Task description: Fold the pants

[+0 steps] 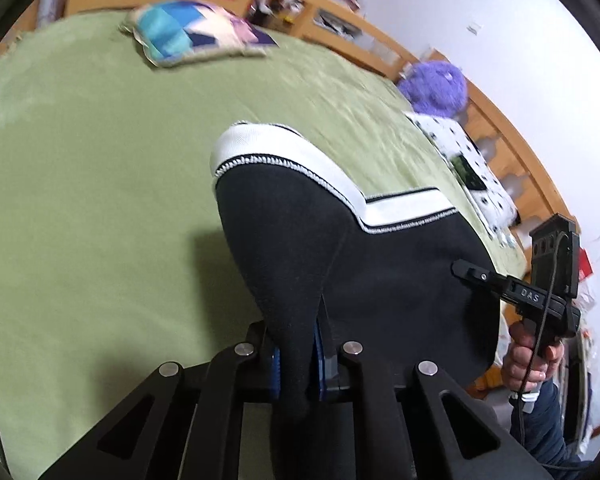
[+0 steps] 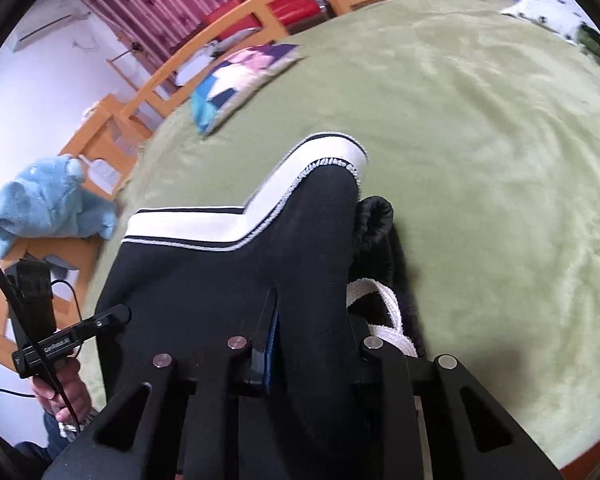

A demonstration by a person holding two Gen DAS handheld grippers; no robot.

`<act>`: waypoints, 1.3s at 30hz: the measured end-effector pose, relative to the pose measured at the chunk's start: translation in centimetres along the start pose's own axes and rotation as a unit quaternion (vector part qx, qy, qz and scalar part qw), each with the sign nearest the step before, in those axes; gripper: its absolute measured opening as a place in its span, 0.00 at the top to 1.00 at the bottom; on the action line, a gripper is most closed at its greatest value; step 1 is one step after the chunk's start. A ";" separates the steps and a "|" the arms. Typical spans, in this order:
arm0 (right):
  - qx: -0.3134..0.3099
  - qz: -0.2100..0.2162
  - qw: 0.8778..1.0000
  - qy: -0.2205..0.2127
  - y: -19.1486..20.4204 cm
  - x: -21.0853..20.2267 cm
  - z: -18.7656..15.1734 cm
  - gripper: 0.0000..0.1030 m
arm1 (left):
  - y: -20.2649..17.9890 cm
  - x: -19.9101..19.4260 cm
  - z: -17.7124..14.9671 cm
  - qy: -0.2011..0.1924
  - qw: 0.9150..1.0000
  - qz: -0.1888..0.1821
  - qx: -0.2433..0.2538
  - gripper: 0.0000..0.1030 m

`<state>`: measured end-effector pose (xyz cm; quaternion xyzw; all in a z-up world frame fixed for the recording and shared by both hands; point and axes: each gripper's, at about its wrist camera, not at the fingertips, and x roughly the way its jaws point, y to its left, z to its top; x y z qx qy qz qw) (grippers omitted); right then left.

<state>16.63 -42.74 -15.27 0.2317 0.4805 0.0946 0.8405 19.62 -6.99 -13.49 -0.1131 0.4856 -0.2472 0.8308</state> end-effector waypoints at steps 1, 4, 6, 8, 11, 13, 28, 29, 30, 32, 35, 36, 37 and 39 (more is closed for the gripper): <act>0.001 0.008 1.000 -0.001 0.7 0.3 0.3 0.79 | 1.0 -1.0 0.9 -0.008 1.000 0.010 -0.003 0.89; 0.008 0.045 0.999 -0.002 3.9 3.3 2.3 0.79 | 4.3 -3.5 3.8 -0.018 0.999 0.035 -0.003 0.89; 0.005 0.065 0.998 -0.002 6.5 6.1 4.0 0.79 | 6.1 -4.6 5.6 -0.029 0.998 0.058 -0.005 0.89; 0.011 0.088 0.996 0.001 8.7 9.2 5.7 0.79 | 8.0 -4.9 7.5 -0.035 0.996 0.080 -0.008 0.89; 0.014 0.109 0.994 0.006 11.2 13.3 8.2 0.79 | 11.8 -4.3 9.9 -0.030 0.994 0.099 -0.028 0.88; 0.007 0.101 0.995 0.020 12.1 16.3 9.2 0.79 | 13.8 -2.9 10.5 -0.023 0.994 0.098 -0.046 0.88; -0.085 -0.045 0.995 -0.008 12.7 16.4 9.0 0.54 | 15.0 -2.3 7.1 -0.036 0.977 0.210 -0.033 0.46; -0.096 -0.040 0.994 -0.018 13.2 15.0 8.1 0.56 | 14.5 -3.0 6.4 -0.041 0.978 0.203 -0.034 0.44; -0.103 -0.040 0.994 -0.021 13.5 14.1 7.3 0.63 | 13.8 -3.6 5.5 -0.043 0.978 0.200 -0.033 0.44; -0.125 -0.049 0.991 -0.028 14.0 13.0 5.0 0.72 | 12.8 -4.5 3.0 -0.047 0.978 0.201 -0.031 0.44; -0.137 -0.048 0.989 -0.014 13.4 12.9 1.6 0.72 | 12.7 -3.9 -1.5 -0.024 0.977 0.210 -0.029 0.44; -0.147 -0.062 0.987 -0.004 12.9 13.5 0.3 0.72 | 13.3 -3.3 -2.8 -0.010 0.976 0.212 -0.038 0.44; -0.151 -0.076 0.986 -0.003 12.4 13.9 -0.8 0.72 | 14.0 -2.5 -4.2 0.006 0.977 0.205 -0.056 0.44; -0.129 -0.089 0.987 0.027 10.7 15.5 -2.3 0.72 | 15.5 -1.7 -5.8 0.029 0.979 0.181 -0.088 0.42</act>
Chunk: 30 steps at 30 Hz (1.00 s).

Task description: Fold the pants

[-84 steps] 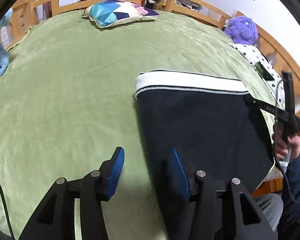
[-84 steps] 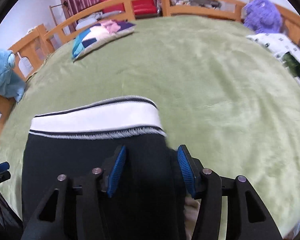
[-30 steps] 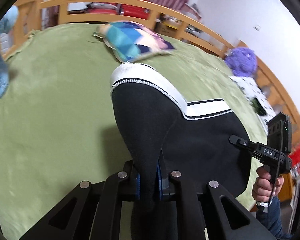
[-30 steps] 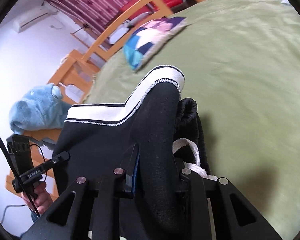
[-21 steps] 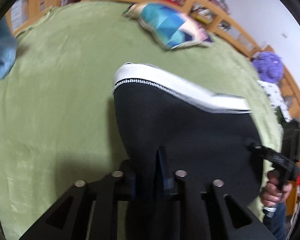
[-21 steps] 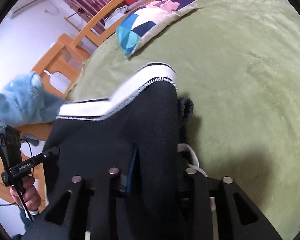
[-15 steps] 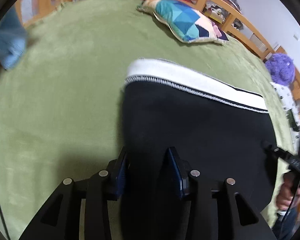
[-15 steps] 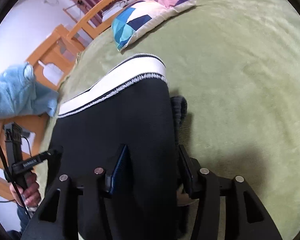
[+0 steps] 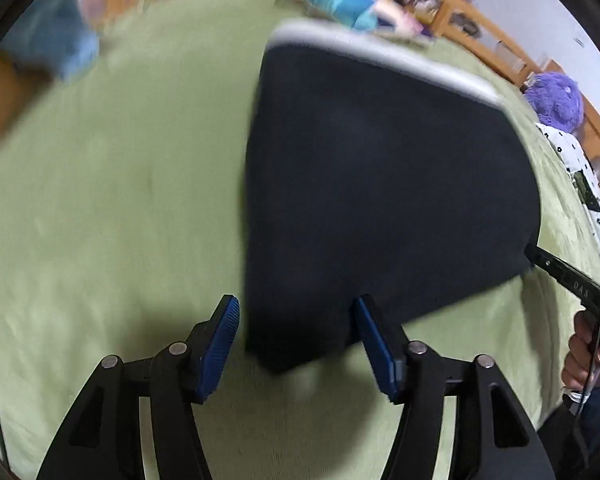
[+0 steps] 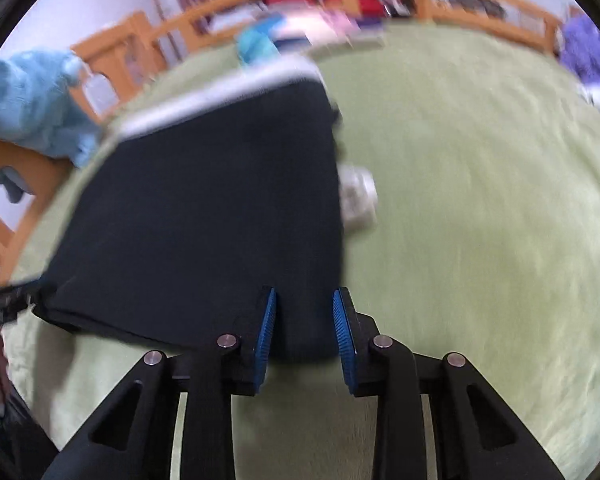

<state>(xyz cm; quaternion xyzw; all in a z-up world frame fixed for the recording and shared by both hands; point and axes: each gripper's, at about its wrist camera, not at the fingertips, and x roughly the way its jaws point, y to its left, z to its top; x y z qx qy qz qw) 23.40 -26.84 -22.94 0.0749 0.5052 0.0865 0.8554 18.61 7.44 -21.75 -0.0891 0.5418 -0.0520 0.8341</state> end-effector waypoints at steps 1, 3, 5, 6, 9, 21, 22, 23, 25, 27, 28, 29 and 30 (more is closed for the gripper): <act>0.010 0.006 1.000 0.013 -0.3 0.4 -0.3 0.72 | 0.4 -0.4 0.1 -0.002 1.000 -0.008 -0.007 0.42; 0.009 0.009 1.000 0.012 -0.3 -0.7 0.2 0.74 | 0.5 -2.4 1.1 -0.020 1.000 -0.008 -0.003 0.43; -0.009 0.008 1.000 -0.021 0.2 -3.1 1.6 0.74 | 0.1 -4.9 2.4 -0.064 0.998 0.013 0.025 0.44; -0.015 0.009 0.999 -0.039 0.3 -4.2 2.2 0.74 | -0.3 -6.0 3.6 -0.086 0.995 0.020 0.041 0.44; -0.024 0.008 0.996 -0.090 0.8 -5.9 5.5 0.73 | -1.1 -6.2 7.1 -0.106 0.993 0.016 0.057 0.44; -0.043 0.020 0.995 -0.092 2.9 5.3 14.4 0.79 | -4.3 4.8 16.8 -0.075 0.996 -0.010 0.053 0.45; -0.045 0.005 0.994 -0.096 2.7 6.0 14.3 0.79 | -4.1 5.9 16.6 -0.060 0.997 -0.013 0.046 0.45; -0.049 -0.002 0.994 -0.097 2.6 6.2 14.3 0.80 | -3.9 6.4 16.5 -0.055 0.998 -0.013 0.040 0.45; -0.053 -0.017 0.994 -0.090 3.0 6.4 14.6 0.81 | -4.2 6.2 16.3 -0.067 0.997 -0.002 0.047 0.45; -0.068 -0.041 0.993 -0.086 3.8 6.6 14.6 0.81 | -4.6 5.9 15.8 -0.061 0.997 0.015 0.047 0.45; -0.072 -0.050 0.993 -0.085 4.1 6.4 14.6 0.81 | -4.5 5.8 15.5 -0.053 0.998 0.018 0.043 0.45; -0.068 -0.054 0.993 -0.083 4.2 6.0 14.3 0.81 | -4.4 5.7 15.2 -0.045 0.998 0.018 0.040 0.45; -0.063 -0.054 0.993 -0.081 4.1 5.7 14.2 0.81 | -4.3 5.5 14.5 -0.039 0.998 0.020 0.038 0.45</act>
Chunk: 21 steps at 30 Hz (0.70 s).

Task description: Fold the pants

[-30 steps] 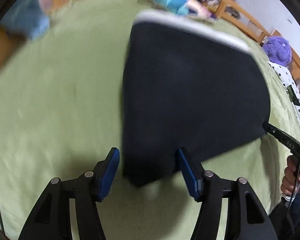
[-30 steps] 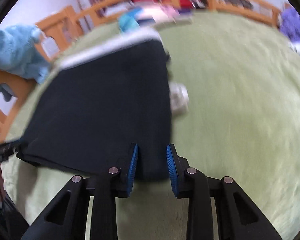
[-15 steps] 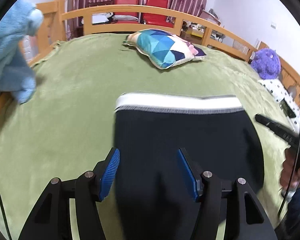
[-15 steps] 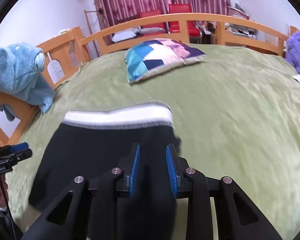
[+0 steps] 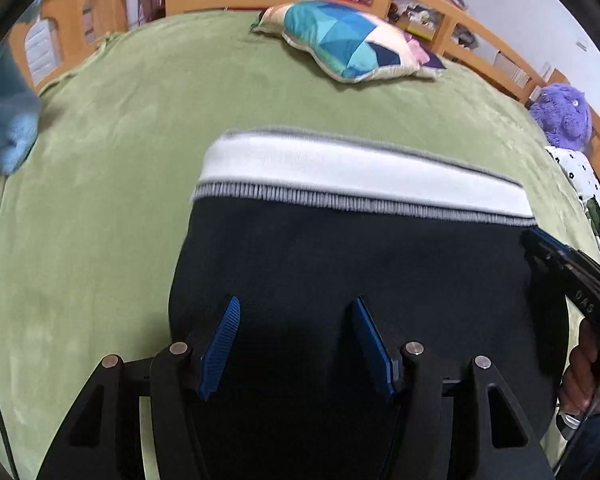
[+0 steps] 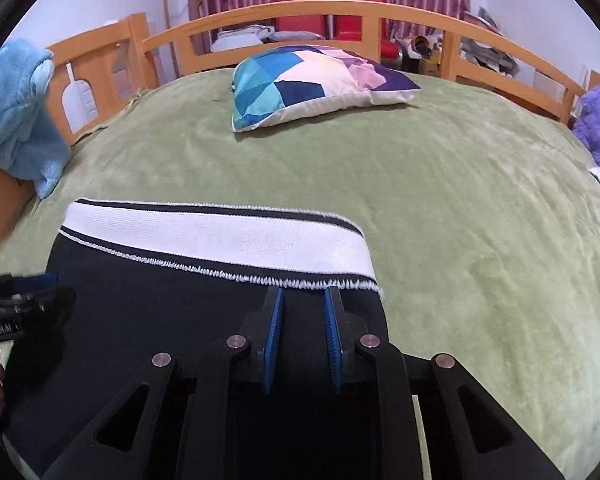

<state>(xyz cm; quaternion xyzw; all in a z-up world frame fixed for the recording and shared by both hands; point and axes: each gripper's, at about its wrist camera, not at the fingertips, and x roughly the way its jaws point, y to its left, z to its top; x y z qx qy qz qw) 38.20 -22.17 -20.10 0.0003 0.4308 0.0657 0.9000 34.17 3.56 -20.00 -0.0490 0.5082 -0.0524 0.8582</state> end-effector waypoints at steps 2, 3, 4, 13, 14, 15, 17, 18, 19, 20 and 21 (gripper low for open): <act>0.016 0.004 1.000 0.008 -0.5 -1.2 -0.9 0.80 | 0.1 -0.9 -1.6 0.008 1.000 0.006 0.003 0.45; 0.021 0.006 1.000 0.015 -0.6 -1.7 -1.4 0.78 | 0.2 -1.3 -2.3 0.009 1.000 0.009 0.003 0.45; 0.025 0.008 1.000 0.017 -0.7 -2.4 -2.1 0.78 | 0.2 -2.0 -3.3 0.009 1.000 0.014 0.003 0.45; 0.045 0.002 0.998 0.040 -1.3 -9.4 -10.6 0.69 | 0.7 -8.3 -11.6 0.005 1.000 0.027 -0.008 0.43; 0.047 0.001 0.998 0.046 -1.5 -10.0 -11.5 0.69 | 0.7 -8.9 -12.3 0.007 1.000 0.022 -0.014 0.43; 0.050 -0.001 0.997 0.052 -1.6 -10.8 -12.4 0.69 | 0.6 -9.9 -13.2 0.001 1.000 0.021 -0.017 0.43; 0.057 -0.003 0.997 0.054 -1.4 -12.8 -13.5 0.69 | 0.1 -11.4 -14.3 -0.010 1.000 0.027 -0.009 0.43; 0.057 -0.007 0.997 0.051 -1.2 -13.8 -13.6 0.69 | -0.4 -12.5 -14.9 -0.018 0.999 0.031 -0.004 0.43; 0.053 -0.013 0.998 0.044 -0.7 -15.2 -13.5 0.69 | -0.7 -13.3 -15.2 -0.026 0.999 0.029 -0.002 0.43; 0.047 -0.017 0.998 0.033 -0.1 -16.6 -13.3 0.68 | -1.1 -14.6 -15.6 -0.040 0.999 0.024 -0.001 0.43; 0.040 -0.018 0.999 0.012 0.7 -18.6 -13.1 0.64 | -1.5 -15.8 -15.8 -0.052 0.998 0.021 0.000 0.43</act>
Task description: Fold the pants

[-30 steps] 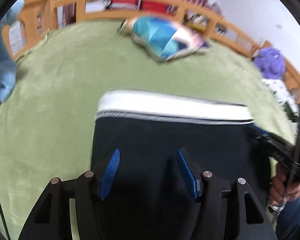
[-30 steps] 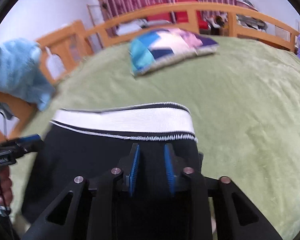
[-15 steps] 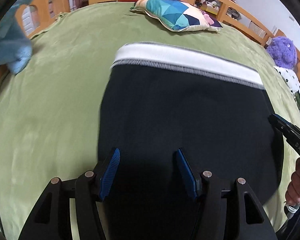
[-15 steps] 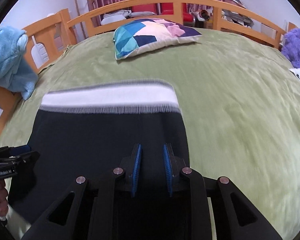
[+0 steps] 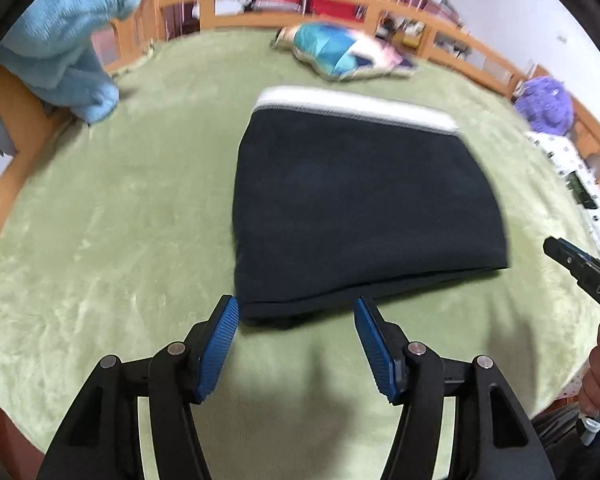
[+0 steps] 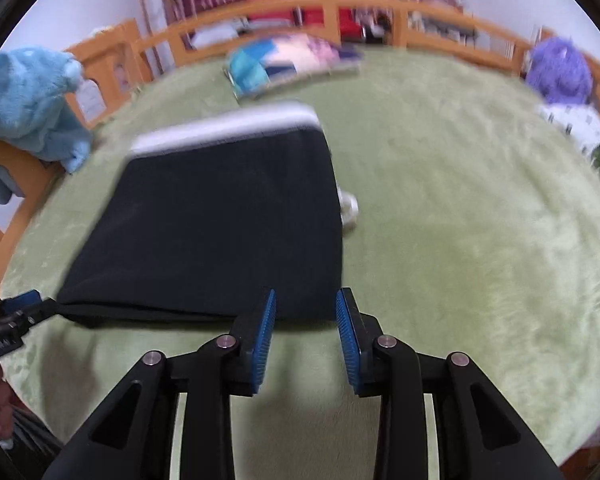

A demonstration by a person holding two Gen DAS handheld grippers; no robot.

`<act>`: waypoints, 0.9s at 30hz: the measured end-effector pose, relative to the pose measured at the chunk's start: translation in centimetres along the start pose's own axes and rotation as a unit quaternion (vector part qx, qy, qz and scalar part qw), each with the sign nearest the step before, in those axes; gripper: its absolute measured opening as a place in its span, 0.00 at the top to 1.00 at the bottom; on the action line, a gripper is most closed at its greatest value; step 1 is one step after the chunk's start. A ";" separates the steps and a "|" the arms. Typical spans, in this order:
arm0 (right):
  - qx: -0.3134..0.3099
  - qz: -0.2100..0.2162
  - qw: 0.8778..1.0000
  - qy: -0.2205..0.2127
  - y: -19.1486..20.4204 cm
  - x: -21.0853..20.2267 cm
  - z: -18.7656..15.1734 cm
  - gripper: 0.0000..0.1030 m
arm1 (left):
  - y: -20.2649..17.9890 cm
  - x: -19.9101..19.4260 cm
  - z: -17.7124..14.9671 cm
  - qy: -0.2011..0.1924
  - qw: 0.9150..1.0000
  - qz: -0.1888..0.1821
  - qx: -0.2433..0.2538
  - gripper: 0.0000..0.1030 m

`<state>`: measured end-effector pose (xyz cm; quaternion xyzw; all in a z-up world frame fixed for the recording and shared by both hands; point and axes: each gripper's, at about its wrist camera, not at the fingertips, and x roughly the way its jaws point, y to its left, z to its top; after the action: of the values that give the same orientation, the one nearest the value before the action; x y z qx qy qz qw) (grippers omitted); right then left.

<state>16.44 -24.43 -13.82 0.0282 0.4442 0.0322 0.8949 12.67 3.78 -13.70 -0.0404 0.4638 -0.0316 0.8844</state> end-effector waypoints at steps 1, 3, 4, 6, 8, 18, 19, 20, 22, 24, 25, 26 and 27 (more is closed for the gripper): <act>-0.001 0.000 1.000 -0.010 0.4 -1.3 0.0 0.62 | -0.3 -1.0 -0.2 -0.009 1.000 0.000 0.000 0.43; 0.007 0.012 0.999 -0.043 1.0 -4.8 -0.2 0.50 | -0.9 -2.9 -0.1 -0.026 1.000 -0.004 -0.002 0.38; 0.011 0.019 0.998 -0.057 1.3 -6.4 -0.5 0.47 | -1.2 -3.9 -0.1 -0.034 0.999 -0.009 -0.001 0.36; 0.013 0.021 0.997 -0.067 1.9 -8.4 -0.6 0.46 | -2.1 -5.9 -0.1 -0.052 0.999 -0.013 0.002 0.34; 0.004 0.022 0.997 -0.069 2.7 -10.0 -0.6 0.46 | -2.7 -7.2 -0.1 -0.064 0.998 -0.008 0.009 0.30; 0.005 0.013 0.996 -0.091 3.2 -12.8 -0.9 0.14 | -3.0 -9.6 -0.2 -0.088 0.996 0.009 0.011 0.22; -0.002 0.006 0.996 -0.094 3.6 -13.1 -1.0 0.13 | -3.0 -9.9 -0.3 -0.086 0.996 0.005 0.012 0.22; -0.007 0.002 0.995 -0.095 3.8 -13.3 -1.0 0.11 | -3.0 -10.1 -0.3 -0.088 0.996 0.004 0.013 0.22; -0.015 0.002 0.995 -0.098 4.5 -13.7 -1.1 0.10 | -3.2 -10.3 -0.4 -0.090 0.996 0.008 0.013 0.21; -0.016 0.008 0.995 -0.096 4.8 -13.7 -1.1 0.10 | -3.3 -10.4 -0.4 -0.089 0.996 0.007 0.013 0.20; -0.016 0.008 0.995 -0.094 4.9 -13.7 -1.1 0.10 | -3.3 -10.4 -0.4 -0.089 0.996 0.008 0.013 0.20; -0.018 0.008 0.995 -0.093 5.1 -13.6 -1.1 0.10 | -3.4 -10.4 -0.5 -0.088 0.996 0.009 0.014 0.20; -0.019 0.005 0.996 -0.093 5.2 -13.6 -1.0 0.10 | -3.5 -10.4 -0.5 -0.088 0.996 0.010 0.015 0.20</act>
<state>7.26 -20.39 -3.29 0.0168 0.3586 0.0424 0.9324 6.24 1.26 -5.11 -0.0248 0.3843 -0.0263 0.9225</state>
